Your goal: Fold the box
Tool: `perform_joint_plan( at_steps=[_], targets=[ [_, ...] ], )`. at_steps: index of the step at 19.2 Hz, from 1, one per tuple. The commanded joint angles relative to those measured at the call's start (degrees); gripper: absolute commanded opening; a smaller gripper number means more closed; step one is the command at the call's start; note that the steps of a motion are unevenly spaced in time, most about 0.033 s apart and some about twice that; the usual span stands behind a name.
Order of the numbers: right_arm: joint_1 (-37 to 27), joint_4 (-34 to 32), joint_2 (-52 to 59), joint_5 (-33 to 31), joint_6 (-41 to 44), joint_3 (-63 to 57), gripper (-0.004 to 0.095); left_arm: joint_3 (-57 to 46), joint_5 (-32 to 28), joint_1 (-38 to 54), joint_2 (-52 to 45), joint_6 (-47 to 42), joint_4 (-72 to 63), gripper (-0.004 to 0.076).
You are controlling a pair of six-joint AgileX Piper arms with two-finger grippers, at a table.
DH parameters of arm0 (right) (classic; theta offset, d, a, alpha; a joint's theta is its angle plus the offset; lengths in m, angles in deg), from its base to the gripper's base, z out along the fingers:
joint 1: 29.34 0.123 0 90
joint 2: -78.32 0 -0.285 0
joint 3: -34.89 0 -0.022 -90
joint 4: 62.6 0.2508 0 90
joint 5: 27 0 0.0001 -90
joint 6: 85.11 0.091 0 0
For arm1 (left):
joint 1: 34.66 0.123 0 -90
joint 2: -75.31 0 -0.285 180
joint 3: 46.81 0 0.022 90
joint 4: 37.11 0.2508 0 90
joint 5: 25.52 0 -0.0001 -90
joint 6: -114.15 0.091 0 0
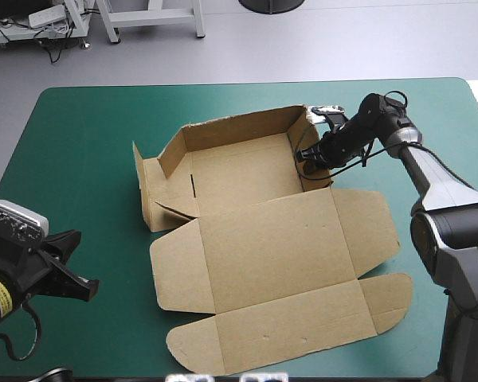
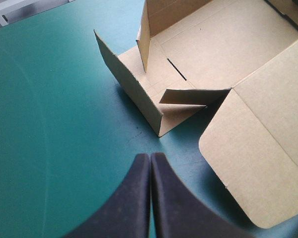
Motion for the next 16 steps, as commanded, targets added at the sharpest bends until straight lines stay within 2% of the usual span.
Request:
perform_joint_plan(
  at_steps=[1,8,10,16],
  targets=[
    [0.0,0.5,3.3,-0.3,-0.4,5.1,0.0342,1.2,2.4,-0.1,0.4,1.1,2.1,-0.0003],
    [0.0,-0.9,3.3,-3.3,0.4,20.1,0.0344,1.2,2.4,-0.1,0.4,1.4,2.1,-0.0003],
    [0.0,-2.4,3.3,-8.0,0.4,25.2,0.0344,1.2,2.4,-0.1,0.4,1.6,2.5,-0.0003],
    [0.1,-4.7,1.5,-7.9,5.1,25.4,0.0344,1.2,2.1,-0.1,0.5,1.9,3.1,-0.0003]
  ],
)
